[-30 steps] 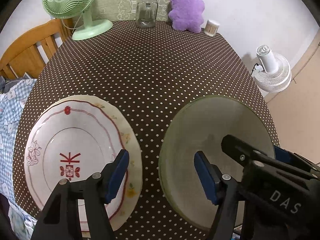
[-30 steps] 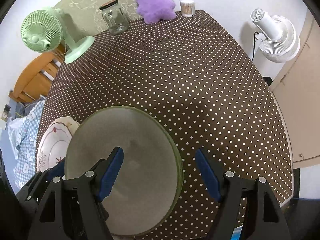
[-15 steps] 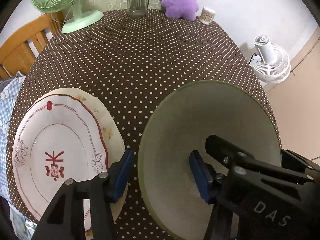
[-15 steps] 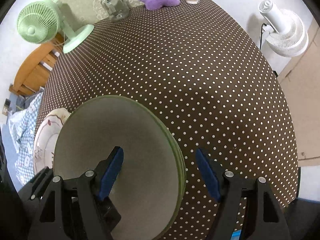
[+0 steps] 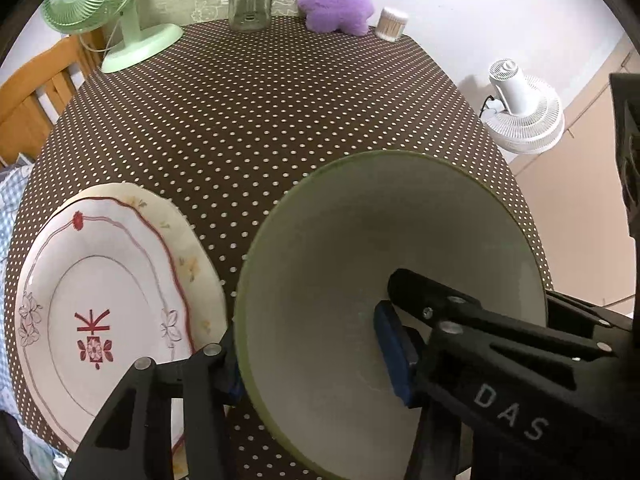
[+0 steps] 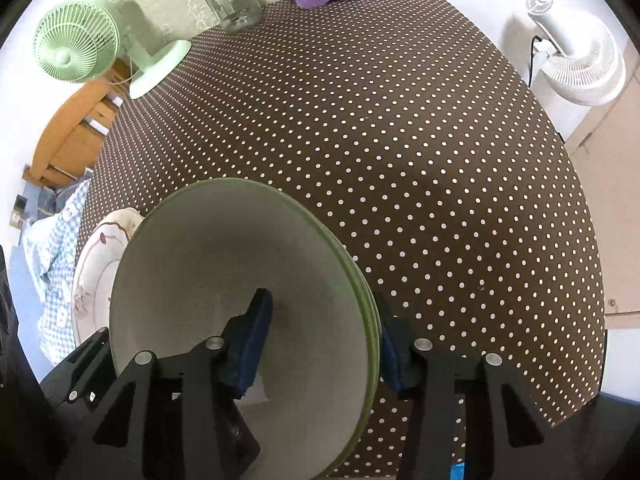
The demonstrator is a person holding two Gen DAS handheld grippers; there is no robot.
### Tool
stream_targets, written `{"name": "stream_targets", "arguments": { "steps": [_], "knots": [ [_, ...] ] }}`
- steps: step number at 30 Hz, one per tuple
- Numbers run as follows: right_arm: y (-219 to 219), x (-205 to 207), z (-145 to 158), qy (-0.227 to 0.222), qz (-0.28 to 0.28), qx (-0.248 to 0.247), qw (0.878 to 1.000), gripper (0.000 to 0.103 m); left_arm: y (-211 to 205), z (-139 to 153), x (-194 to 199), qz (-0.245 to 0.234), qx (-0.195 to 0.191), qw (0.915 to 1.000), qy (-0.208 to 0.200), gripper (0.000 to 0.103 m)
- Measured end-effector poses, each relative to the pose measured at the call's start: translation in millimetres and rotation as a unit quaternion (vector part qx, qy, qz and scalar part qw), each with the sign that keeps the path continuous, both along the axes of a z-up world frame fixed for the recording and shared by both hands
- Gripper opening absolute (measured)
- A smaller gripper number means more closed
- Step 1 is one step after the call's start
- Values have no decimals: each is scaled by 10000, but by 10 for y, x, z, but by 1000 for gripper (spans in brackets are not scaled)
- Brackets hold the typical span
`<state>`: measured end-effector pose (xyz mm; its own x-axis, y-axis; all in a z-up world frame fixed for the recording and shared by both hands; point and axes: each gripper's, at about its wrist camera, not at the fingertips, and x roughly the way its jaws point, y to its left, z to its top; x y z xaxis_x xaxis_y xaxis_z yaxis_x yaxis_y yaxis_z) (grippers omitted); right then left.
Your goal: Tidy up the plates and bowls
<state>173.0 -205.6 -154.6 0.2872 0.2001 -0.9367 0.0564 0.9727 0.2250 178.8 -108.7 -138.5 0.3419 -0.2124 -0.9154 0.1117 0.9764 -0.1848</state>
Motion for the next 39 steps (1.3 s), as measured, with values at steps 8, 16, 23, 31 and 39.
{"name": "stream_targets", "arguments": {
  "steps": [8,16,23,31,39],
  "knots": [
    [-3,27,-39,-25,-10,91,10000,51,-9,8,-25,59,14,10000,-70,54],
    [-27,0,32,-1,132,134,9998,51,-40,123,-60,160,51,9999,-2,53],
    [-151,58,236,-50,263,158,9995,51,-108,347,-16,306,110,9995,-40,54],
    [-257,96,551,-298,574,239,9976,51,-125,593,-66,617,205,9975,-282,54],
    [-66,3,750,-489,765,171,9957,51,14,708,-143,791,132,9958,-436,54]
  ]
}}
